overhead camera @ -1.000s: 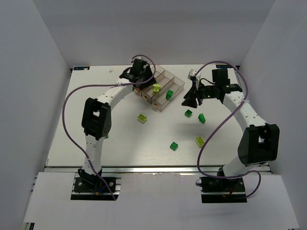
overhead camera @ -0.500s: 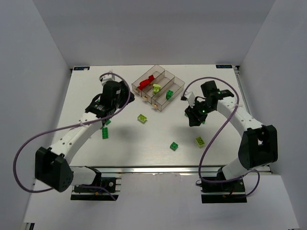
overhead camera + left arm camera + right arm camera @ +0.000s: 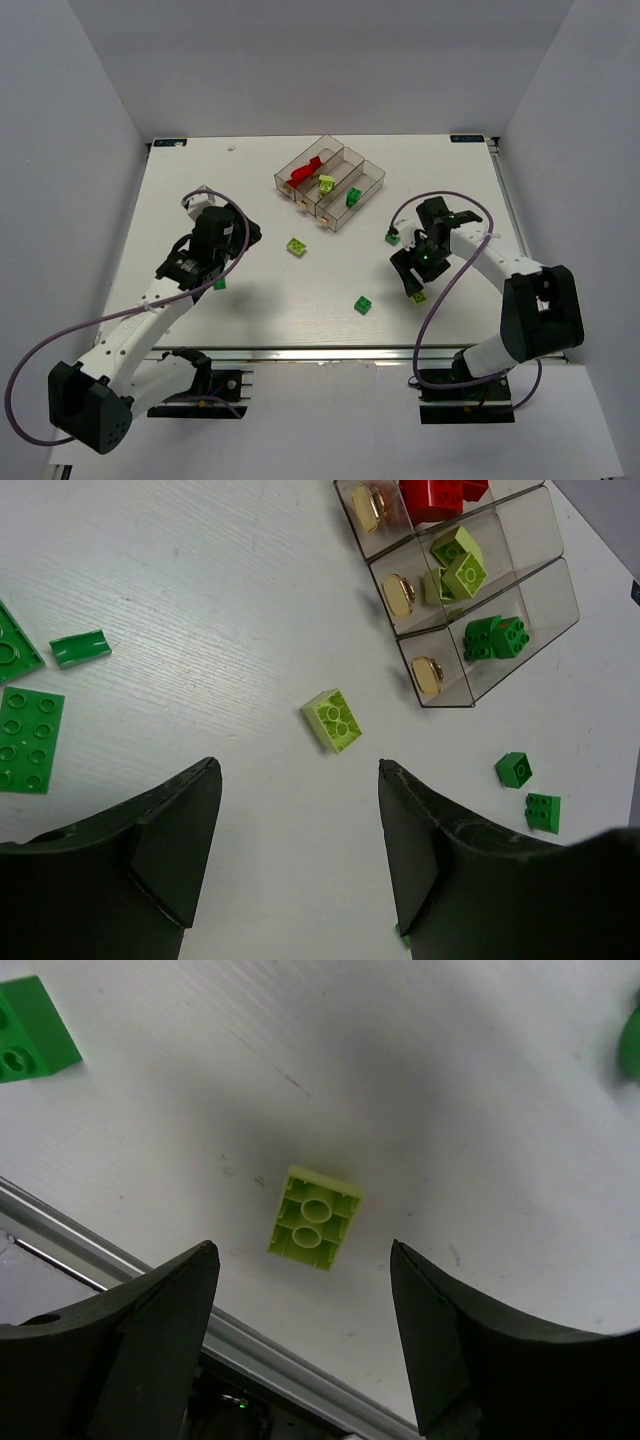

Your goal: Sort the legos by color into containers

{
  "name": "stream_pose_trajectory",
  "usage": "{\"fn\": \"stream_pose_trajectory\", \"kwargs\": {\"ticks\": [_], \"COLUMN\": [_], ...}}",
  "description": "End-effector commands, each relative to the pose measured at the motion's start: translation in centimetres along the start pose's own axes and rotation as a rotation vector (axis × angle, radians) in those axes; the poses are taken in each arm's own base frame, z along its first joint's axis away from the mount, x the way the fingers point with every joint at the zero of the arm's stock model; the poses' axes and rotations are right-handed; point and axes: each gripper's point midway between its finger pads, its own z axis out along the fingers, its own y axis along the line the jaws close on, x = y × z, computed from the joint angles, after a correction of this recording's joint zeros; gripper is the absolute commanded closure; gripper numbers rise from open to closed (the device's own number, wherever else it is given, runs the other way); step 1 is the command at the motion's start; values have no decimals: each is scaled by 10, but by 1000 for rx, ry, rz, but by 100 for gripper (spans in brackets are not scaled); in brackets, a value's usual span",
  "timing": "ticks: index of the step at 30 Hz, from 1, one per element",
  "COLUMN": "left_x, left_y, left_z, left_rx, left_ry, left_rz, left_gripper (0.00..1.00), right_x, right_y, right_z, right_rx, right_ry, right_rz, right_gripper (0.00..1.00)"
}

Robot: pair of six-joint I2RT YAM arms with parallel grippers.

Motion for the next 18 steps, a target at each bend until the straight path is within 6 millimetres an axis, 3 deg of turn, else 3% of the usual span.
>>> {"fn": "stream_pose_trajectory", "kwargs": {"ticks": [1, 18], "left_x": [-5, 2], "left_y": [3, 9], "left_z": [-7, -13], "left_rx": [0, 9], "left_ry": [-28, -17], "left_rz": [-39, -68], "left_gripper": [26, 26], "right_x": [3, 14], "right_y": [-1, -4], "right_z": [8, 44], "right_rx": [17, 79], "right_ry": [7, 41], "right_rz": [68, 113], "right_gripper": [26, 48]}}
